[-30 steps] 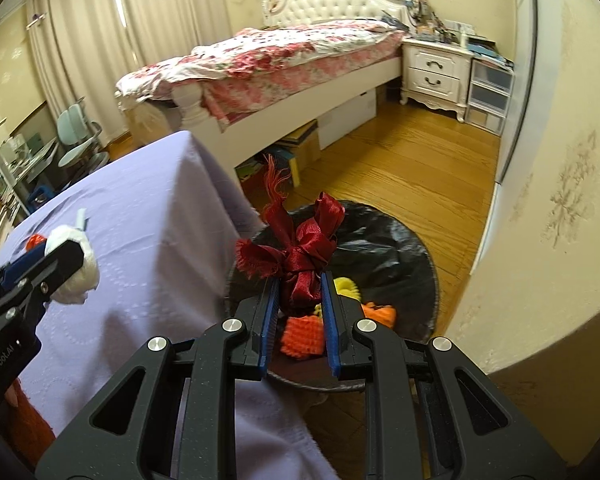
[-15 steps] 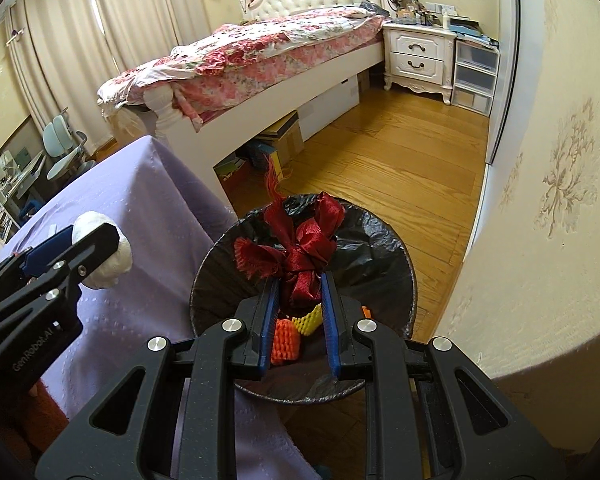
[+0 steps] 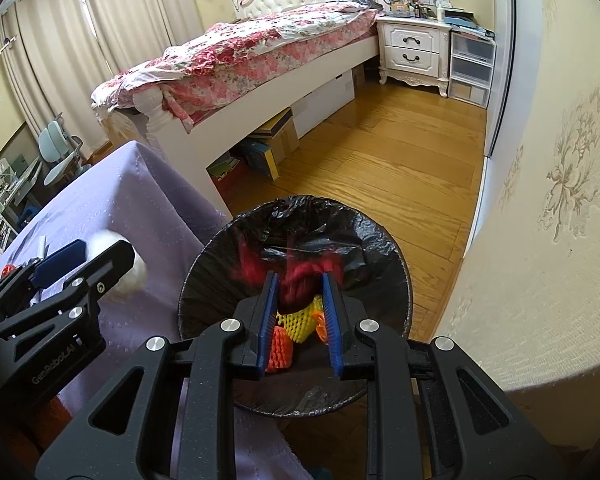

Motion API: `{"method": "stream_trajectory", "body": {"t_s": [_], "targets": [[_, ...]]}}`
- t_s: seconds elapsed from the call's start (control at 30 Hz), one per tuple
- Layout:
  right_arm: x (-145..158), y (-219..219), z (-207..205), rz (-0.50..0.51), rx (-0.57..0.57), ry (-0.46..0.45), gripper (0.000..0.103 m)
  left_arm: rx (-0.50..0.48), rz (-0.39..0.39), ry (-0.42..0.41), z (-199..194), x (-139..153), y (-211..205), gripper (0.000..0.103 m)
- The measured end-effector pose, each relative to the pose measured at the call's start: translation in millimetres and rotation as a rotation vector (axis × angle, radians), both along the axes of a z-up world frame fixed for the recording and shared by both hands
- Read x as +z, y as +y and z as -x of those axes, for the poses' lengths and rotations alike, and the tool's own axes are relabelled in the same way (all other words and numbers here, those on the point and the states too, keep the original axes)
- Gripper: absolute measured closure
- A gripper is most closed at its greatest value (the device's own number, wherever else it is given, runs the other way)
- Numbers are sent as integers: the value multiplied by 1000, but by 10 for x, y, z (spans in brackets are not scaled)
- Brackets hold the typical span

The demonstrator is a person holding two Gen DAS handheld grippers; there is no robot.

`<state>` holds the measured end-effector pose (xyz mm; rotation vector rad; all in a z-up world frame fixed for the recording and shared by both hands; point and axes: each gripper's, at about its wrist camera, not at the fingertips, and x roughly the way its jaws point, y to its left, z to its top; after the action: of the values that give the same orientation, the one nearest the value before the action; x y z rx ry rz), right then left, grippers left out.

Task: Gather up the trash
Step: 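Open both tools to drop the ribbon and white bundle into the bin, then move both open tools back over the remaining trash on the table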

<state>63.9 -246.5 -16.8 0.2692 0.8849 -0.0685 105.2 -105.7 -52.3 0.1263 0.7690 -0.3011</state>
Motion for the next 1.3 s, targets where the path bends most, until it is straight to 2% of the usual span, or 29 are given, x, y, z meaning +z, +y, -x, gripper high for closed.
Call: {"method": "stream_trajectory", "body": {"t_s": [0.07,0.2,0.27,0.47,0.6,0.73,0.97,1.3], "targets": [[12,-14,-11,0,-8,-5,71,6,7,4,-8,10,16,27],[23,-25,-3,3,-21,-11,67,30,19,8,-10,24,63,24],[29,-21,6,6,-25,-13,60,45,22,10,-10,40,95,23],[65,20,44,8,-25,-22,46,78,24,-11,85,126,231,22],[87,113,59,14,-11,-23,43,105,23,-23,159,179,392,22],[120,239,72,17,4,-33,36,142,14,-24,221,181,583,22],[188,551,82,7,73,-44,36,224,8,-23,351,168,1022,22],[301,1390,51,-6,260,-58,36,381,-21,-4,585,65,1785,22]]}}
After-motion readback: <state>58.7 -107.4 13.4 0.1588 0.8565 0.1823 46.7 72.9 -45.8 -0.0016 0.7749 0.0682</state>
